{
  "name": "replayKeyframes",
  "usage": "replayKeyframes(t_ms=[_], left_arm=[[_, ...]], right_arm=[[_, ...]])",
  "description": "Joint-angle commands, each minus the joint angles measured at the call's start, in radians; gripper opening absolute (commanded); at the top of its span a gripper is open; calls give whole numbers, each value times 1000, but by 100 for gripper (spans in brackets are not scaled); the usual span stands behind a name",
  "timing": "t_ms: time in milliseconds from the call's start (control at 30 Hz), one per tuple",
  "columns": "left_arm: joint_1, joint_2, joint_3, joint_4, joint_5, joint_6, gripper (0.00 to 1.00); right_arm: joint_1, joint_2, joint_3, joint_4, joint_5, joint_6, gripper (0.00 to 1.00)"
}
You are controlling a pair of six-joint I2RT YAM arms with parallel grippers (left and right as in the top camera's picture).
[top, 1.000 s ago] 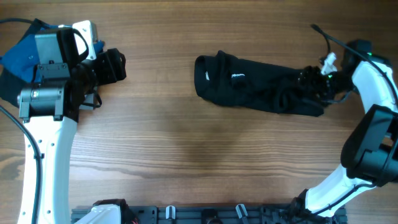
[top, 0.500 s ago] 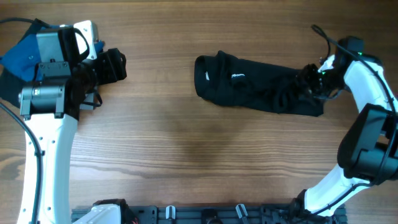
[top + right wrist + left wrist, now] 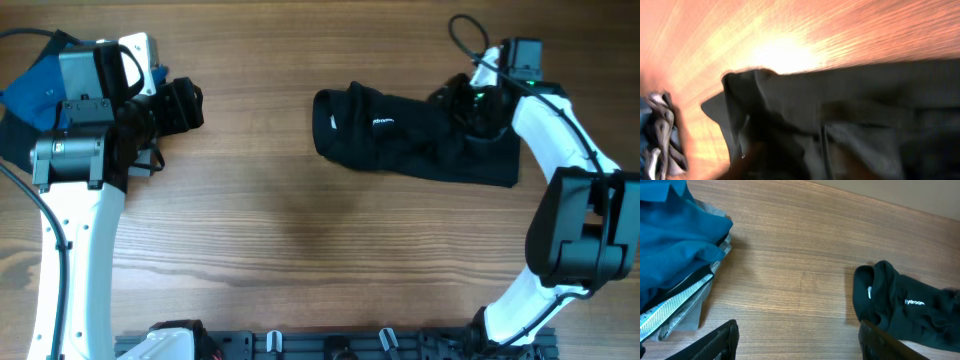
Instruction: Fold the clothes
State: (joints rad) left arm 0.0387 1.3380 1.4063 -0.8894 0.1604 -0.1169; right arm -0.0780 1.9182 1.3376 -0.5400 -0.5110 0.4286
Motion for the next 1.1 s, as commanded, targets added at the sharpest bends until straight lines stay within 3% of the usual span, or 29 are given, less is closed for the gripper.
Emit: replayKeyframes(t_ms=[0,67,167,233,267,400,433,533,700,733,833,867,1067], left_arm=[[3,4,2,1,-5,9,77],[3,4,2,-4,-6,9,77],[3,4,2,-5,-5,9,77],[3,4,2,-5,-5,9,77],[3,4,2,-5,-6,9,77],[3,4,2,-5,-5,9,77],[3,4,2,-5,-5,9,77],[3,4,2,-6,-5,9,77],[3,4,2,-6,-5,9,77],[3,4,2,-6,-5,9,77],[3,4,2,-6,-5,9,77],[3,4,2,-6,-5,9,77],[3,4,2,-6,-5,9,77]], right_arm=[[-15,-26,4,-88,101,-43,88],[-76,-44,5,-151,106,-109,80],[-179,-101,5,-201,-53,-314,73],[-246,-147,5,-272,-62,-322,55],[-269,-155,5,-315,-55,-312,53],[-272,-138,-24,-391,29,-247,53],[-253,-125,-48,-357,51,-205,53],[-227,-100,-107,-234,79,-183,67],[-221,-62,-136,-111,170,-164,64],[-221,-56,-136,-103,179,-165,61],[-216,-51,-137,-100,170,-166,15],[-212,-51,-137,-100,150,-167,8],[-196,-51,-136,-84,49,-190,4]])
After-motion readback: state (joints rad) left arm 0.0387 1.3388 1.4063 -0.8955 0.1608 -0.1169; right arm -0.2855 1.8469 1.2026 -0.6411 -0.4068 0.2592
